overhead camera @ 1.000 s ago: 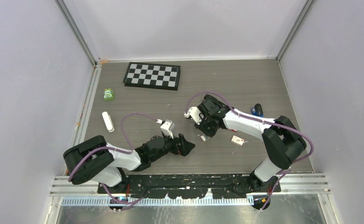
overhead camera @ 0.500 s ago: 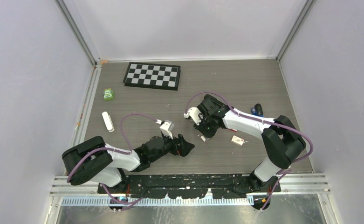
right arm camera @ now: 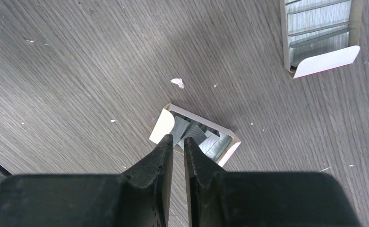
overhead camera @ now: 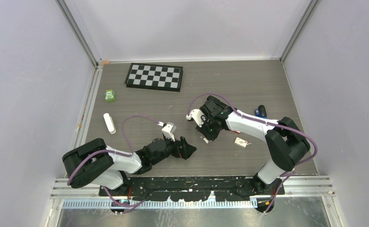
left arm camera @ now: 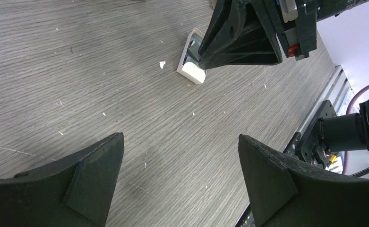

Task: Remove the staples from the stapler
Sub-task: Adjust the staple in the staple box.

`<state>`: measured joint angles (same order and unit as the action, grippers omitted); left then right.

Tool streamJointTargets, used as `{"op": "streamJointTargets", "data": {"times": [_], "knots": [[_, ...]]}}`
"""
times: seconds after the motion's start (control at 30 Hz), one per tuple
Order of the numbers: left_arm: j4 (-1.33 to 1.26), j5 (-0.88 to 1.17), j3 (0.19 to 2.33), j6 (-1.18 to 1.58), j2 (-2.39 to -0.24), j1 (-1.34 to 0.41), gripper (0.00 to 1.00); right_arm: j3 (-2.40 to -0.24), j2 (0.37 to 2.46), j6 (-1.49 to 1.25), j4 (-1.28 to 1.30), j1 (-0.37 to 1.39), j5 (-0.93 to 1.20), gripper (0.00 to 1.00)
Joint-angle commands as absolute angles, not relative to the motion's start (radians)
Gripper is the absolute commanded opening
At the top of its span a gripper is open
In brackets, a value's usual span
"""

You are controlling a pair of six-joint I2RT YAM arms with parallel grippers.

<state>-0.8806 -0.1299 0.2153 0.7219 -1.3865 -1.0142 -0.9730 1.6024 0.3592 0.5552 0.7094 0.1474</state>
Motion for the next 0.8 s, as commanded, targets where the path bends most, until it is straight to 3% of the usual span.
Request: {"op": "streamJointTargets", "data": {"times": [0.0, 0.77], "knots": [[-0.895, -0.141, 0.209, 0.700, -1.346, -1.010, 0.92, -1.014, 1.597, 0.348, 0.564, 0.707, 0.174, 0.20], [-0.836, -0.161, 0.199, 0.691, -1.270, -1.010, 0.92, -1.011, 1.559, 0.322, 0.530, 0.651, 0.087, 0.16]]}}
